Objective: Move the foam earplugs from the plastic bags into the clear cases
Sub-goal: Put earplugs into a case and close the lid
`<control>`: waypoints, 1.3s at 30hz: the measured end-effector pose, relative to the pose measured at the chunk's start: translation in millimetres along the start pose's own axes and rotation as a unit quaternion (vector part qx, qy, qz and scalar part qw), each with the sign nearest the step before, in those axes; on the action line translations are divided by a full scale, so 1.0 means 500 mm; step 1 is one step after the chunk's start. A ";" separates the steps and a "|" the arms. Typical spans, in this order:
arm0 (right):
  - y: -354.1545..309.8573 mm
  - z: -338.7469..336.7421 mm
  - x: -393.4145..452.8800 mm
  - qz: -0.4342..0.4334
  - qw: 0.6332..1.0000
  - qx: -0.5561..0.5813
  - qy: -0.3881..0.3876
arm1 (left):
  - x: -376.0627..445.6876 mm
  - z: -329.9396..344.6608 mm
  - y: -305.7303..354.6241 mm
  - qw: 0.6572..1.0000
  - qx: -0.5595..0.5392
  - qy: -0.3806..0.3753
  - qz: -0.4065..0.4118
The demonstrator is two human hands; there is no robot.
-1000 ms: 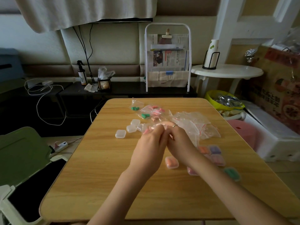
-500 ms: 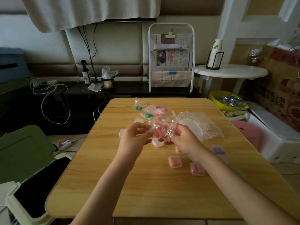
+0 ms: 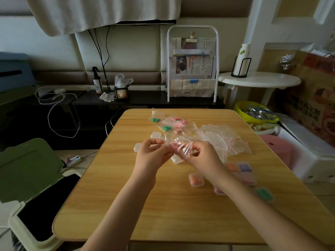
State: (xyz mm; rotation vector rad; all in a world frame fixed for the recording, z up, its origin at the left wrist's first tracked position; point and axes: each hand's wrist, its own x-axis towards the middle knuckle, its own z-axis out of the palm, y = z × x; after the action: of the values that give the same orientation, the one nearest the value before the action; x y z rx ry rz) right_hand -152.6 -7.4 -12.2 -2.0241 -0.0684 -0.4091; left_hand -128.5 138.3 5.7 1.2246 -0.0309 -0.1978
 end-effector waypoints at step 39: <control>-0.013 0.002 0.004 0.020 0.995 0.090 -0.044 | 0.010 -0.007 -0.010 0.998 0.049 0.013 -0.041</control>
State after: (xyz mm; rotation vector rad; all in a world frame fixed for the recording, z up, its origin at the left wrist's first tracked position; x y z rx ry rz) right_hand -151.7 -3.6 -6.4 -1.8616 -0.1144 -0.2780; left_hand -123.6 139.1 -0.5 1.3264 0.0322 -0.2537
